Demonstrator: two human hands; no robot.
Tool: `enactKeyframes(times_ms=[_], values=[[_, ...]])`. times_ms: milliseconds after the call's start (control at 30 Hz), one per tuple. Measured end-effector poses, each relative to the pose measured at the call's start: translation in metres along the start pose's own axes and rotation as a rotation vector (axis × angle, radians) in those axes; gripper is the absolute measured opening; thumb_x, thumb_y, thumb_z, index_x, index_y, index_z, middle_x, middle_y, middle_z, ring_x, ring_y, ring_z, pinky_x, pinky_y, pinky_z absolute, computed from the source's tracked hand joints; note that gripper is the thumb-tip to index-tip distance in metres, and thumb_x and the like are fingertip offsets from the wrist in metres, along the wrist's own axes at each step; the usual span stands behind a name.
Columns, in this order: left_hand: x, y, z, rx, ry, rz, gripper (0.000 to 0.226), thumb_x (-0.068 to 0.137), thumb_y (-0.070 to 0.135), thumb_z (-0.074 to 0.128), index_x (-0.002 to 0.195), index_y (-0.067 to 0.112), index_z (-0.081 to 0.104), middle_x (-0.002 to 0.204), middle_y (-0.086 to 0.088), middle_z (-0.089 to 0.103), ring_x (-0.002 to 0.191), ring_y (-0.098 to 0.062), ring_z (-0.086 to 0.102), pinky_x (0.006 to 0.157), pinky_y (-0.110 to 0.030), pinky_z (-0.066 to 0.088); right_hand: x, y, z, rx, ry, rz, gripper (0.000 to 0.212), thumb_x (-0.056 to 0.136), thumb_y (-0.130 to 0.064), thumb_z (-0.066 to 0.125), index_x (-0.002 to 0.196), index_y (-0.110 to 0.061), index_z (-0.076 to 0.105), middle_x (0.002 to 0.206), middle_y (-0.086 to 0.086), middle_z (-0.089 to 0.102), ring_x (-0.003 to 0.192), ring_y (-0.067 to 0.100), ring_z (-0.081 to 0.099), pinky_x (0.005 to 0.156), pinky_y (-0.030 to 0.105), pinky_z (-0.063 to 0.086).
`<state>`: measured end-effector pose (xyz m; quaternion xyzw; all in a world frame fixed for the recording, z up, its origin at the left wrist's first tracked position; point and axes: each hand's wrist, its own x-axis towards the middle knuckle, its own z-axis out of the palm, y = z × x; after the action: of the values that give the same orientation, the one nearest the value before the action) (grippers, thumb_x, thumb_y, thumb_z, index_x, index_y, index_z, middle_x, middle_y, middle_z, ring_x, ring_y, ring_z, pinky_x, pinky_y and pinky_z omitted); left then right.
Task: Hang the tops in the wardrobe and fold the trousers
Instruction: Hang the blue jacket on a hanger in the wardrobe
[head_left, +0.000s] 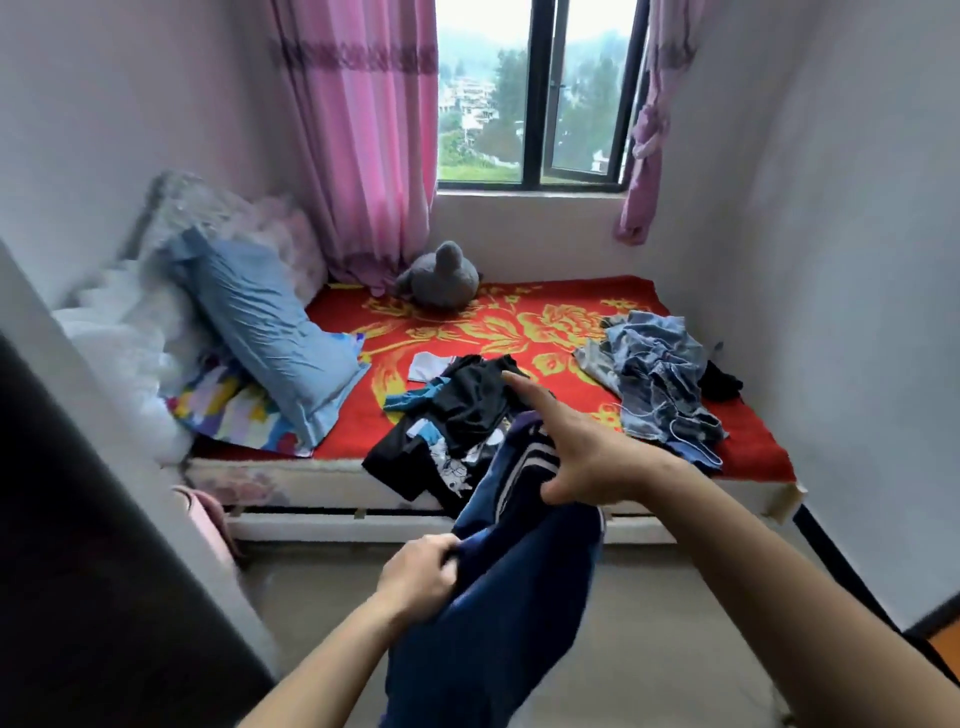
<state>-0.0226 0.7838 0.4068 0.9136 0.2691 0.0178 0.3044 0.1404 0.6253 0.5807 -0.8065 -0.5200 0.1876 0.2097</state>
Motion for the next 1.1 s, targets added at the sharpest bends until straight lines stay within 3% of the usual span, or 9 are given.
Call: enactKeyframes(times_ms=[67, 200, 400, 500, 633, 733, 833, 1000, 1100], values=[[0.005, -0.016, -0.026, -0.153, 0.115, -0.098, 0.023, 0.083, 0.029, 0.043, 0.079, 0.019, 0.064, 0.081, 0.002, 0.070, 0.080, -0.023, 0.063, 0.069, -0.036, 0.046, 0.026, 0.014, -0.004, -0.200, -0.017, -0.017, 0.104, 0.078, -0.006, 0.063, 0.152, -0.047, 0.003, 0.114, 0.003, 0.051, 0.097, 0.024, 0.056, 0.078, 0.035, 0.053], [-0.009, -0.034, -0.060, -0.370, 0.328, -0.203, 0.033, 0.072, 0.035, 0.037, 0.044, 0.020, 0.031, 0.047, 0.008, 0.034, 0.054, -0.018, 0.033, 0.057, -0.036, 0.025, 0.084, 0.024, -0.006, -0.306, 0.013, -0.080, 0.057, 0.089, -0.015, 0.049, 0.145, -0.026, 0.040, 0.131, 0.006, 0.049, 0.121, 0.029, 0.051, 0.095, 0.035, 0.044], [-0.064, -0.035, -0.070, 0.064, 0.331, -0.489, 0.082, 0.067, 0.096, 0.036, 0.059, 0.015, 0.046, 0.050, 0.008, 0.044, 0.052, -0.008, 0.042, 0.056, -0.034, 0.032, 0.152, -0.042, 0.005, -0.029, -0.139, -0.365, 0.056, 0.086, -0.007, 0.049, 0.141, -0.015, 0.053, 0.140, 0.008, 0.056, 0.133, 0.025, 0.047, 0.102, 0.026, 0.035], [-0.088, -0.034, -0.066, 0.329, 0.496, -0.689, 0.055, 0.075, 0.076, 0.050, 0.061, 0.023, 0.052, 0.065, 0.009, 0.052, 0.076, -0.011, 0.055, 0.063, -0.032, 0.038, 0.164, -0.073, 0.020, 0.160, -0.230, -0.447, 0.057, 0.084, -0.008, 0.058, 0.139, -0.022, 0.057, 0.128, 0.001, 0.062, 0.124, 0.018, 0.054, 0.099, 0.027, 0.042], [-0.131, -0.056, -0.069, -0.057, 0.625, -0.700, 0.021, 0.073, 0.027, 0.062, 0.063, 0.024, 0.043, 0.065, 0.008, 0.050, 0.070, -0.012, 0.051, 0.062, -0.033, 0.037, 0.170, -0.106, 0.037, 0.276, -0.385, -0.596, 0.067, 0.079, 0.004, 0.058, 0.140, -0.024, 0.056, 0.127, -0.005, 0.060, 0.116, 0.009, 0.053, 0.090, 0.014, 0.040], [-0.160, -0.054, -0.073, -0.509, 0.364, -0.642, 0.011, 0.068, 0.023, 0.055, 0.069, 0.032, 0.061, 0.061, 0.012, 0.056, 0.062, -0.007, 0.052, 0.065, -0.030, 0.040, 0.172, -0.126, 0.050, 0.298, -0.516, -0.689, 0.073, 0.076, 0.013, 0.050, 0.138, -0.026, 0.057, 0.131, -0.005, 0.057, 0.117, 0.007, 0.051, 0.091, 0.016, 0.040], [-0.168, -0.070, -0.064, -0.728, 0.422, -0.681, 0.023, 0.093, 0.008, 0.042, 0.093, 0.015, 0.064, 0.061, 0.002, 0.063, 0.058, -0.015, 0.059, 0.057, -0.027, 0.047, 0.164, -0.148, 0.067, 0.344, -0.576, -0.766, 0.073, 0.077, 0.014, 0.049, 0.134, -0.030, 0.060, 0.130, -0.005, 0.060, 0.122, 0.012, 0.053, 0.101, 0.026, 0.046], [-0.163, -0.096, -0.073, -0.450, 0.704, -0.574, 0.028, 0.089, 0.030, 0.060, 0.116, 0.023, 0.058, 0.103, -0.003, 0.064, 0.080, -0.007, 0.062, 0.074, -0.024, 0.050, 0.149, -0.193, 0.081, 0.523, -0.680, -0.816, 0.069, 0.071, 0.005, 0.050, 0.124, -0.035, 0.067, 0.116, 0.020, 0.067, 0.101, 0.031, 0.062, 0.092, 0.042, 0.050], [-0.157, -0.105, -0.081, -0.453, 0.682, -0.434, 0.015, 0.084, 0.019, 0.057, 0.094, 0.017, 0.069, 0.097, 0.002, 0.068, 0.086, -0.009, 0.063, 0.078, -0.036, 0.051, 0.150, -0.220, 0.086, 0.530, -0.709, -0.843, 0.068, 0.073, 0.005, 0.049, 0.126, -0.032, 0.067, 0.110, 0.009, 0.073, 0.100, 0.013, 0.067, 0.085, 0.022, 0.051]])
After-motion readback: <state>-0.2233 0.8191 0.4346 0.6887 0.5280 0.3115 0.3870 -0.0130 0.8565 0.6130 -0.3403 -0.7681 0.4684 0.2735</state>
